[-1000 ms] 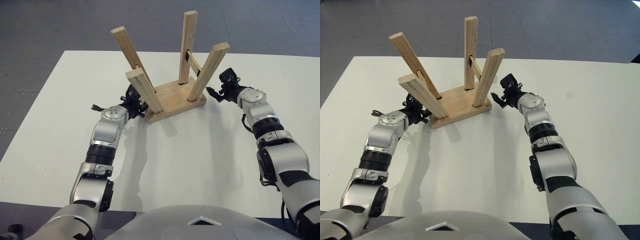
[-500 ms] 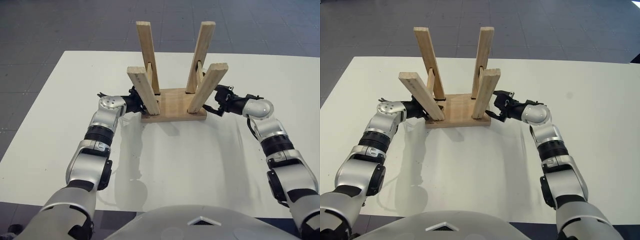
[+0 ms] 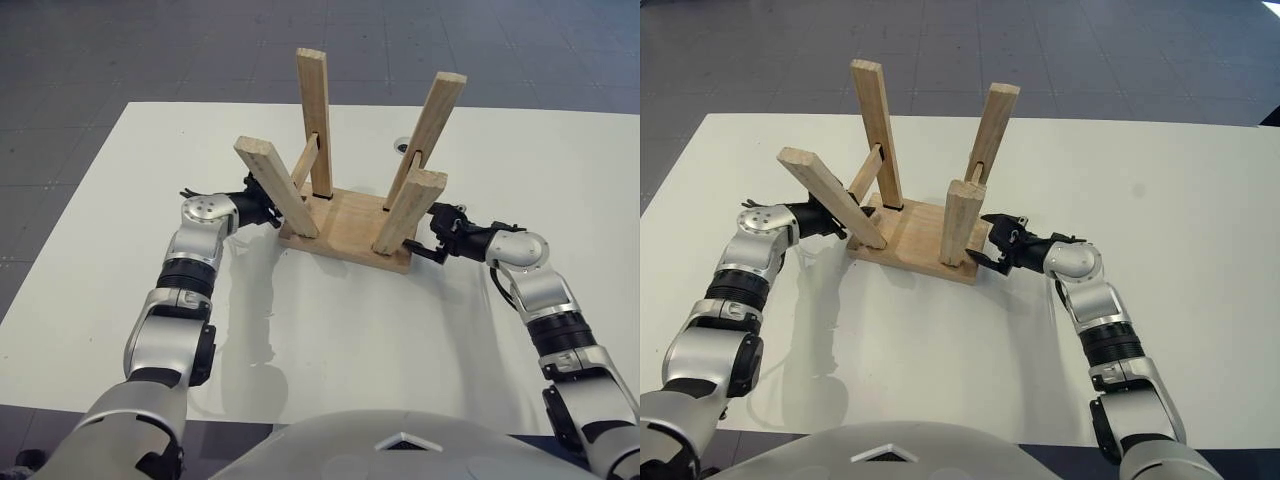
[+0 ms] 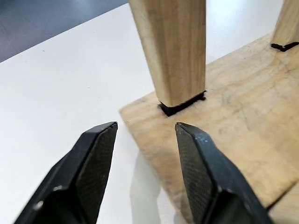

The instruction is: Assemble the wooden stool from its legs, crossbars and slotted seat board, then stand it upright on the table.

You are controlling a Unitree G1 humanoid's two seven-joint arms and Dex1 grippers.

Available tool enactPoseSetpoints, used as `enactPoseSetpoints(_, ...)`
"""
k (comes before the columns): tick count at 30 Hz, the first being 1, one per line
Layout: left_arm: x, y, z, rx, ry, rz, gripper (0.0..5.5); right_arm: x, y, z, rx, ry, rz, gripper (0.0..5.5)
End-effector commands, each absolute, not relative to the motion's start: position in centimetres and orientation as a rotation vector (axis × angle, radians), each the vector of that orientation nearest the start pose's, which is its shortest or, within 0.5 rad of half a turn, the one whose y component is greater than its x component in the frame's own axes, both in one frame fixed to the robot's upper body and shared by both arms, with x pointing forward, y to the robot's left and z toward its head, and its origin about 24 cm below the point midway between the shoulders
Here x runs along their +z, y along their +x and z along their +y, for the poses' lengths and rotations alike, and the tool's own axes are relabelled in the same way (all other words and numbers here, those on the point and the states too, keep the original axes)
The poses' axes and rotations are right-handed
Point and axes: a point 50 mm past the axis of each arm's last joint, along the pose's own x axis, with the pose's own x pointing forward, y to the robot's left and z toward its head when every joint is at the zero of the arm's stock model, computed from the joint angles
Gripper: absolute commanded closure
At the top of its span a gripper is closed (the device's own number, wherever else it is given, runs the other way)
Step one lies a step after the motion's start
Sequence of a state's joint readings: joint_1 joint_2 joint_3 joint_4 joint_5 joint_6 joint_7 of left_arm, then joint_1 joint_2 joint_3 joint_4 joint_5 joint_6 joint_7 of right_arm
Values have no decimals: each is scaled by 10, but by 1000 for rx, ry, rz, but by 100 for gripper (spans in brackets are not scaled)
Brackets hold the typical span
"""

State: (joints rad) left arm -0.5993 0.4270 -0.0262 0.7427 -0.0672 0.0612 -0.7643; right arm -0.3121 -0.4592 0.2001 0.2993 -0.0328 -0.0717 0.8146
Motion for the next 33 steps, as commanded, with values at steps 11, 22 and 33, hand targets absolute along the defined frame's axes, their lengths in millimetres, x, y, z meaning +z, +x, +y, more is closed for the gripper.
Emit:
enactPoseSetpoints(11,287,303,185,-714,-4,-197,317,41,306,-171,799,-538,252,179)
enactPoseSetpoints(22,252,265,169,-808,133,229,317,41,308,-157,816,-543,226,179)
enactPoseSetpoints(33,193,272,203,-639,198,411,317,23,301,-164,845,-591,313,179)
